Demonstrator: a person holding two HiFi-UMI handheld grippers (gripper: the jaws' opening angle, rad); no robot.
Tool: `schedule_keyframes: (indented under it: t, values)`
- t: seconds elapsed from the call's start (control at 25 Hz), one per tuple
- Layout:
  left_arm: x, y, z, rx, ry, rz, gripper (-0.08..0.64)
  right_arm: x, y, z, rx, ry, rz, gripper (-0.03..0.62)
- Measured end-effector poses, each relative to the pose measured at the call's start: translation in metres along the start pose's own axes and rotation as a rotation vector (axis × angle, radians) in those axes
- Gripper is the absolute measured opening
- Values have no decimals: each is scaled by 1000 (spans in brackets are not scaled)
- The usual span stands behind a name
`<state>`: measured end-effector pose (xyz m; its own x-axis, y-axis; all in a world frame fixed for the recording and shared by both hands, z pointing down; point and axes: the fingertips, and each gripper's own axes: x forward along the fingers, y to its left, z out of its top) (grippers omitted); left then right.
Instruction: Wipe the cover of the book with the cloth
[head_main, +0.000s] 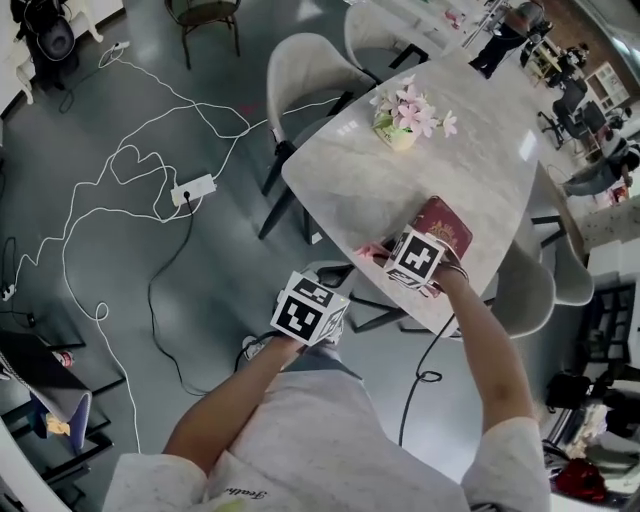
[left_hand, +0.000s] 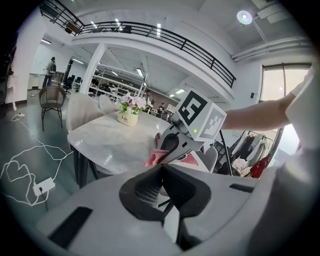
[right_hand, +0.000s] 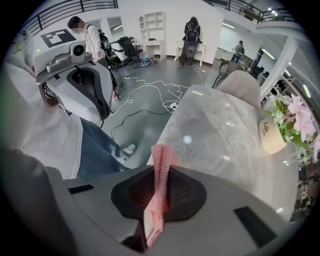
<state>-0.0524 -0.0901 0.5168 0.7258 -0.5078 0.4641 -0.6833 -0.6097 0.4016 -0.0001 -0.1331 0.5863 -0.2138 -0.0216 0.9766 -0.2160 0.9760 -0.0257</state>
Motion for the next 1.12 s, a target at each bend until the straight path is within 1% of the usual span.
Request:
schedule_keyframes:
  t: [0.12,0.24,0.4,0.52,0.6,0.72,0.84,1.12]
  values:
    - [-5,-1,-1,20,6,-15,8,0,9,7,24,-34,-19,15]
    - [-11,0,1,40,8,-25,8,-6,14,16,82,-106,-57,15]
    - [-14,2,7,70,8,-22,8,-25,12,26,203,-247,-138,17]
    - [-14,0,13,86,2,-27,8,-44,9,26,291,-342,-204,17]
    - [-12,-3,19,107,0,-37,8,-60,7,24,336,-396,-258,17]
    - [-7,-11,30,155,1,-60,8,-85,5,19,401,-478,-346,15]
    - [0,-22,40,201,1,-82,8,-107,8,8,462,-549,-417,17]
    - [10,-60,63,286,-9,-146,8,-154,24,-26,607,-665,-560,17]
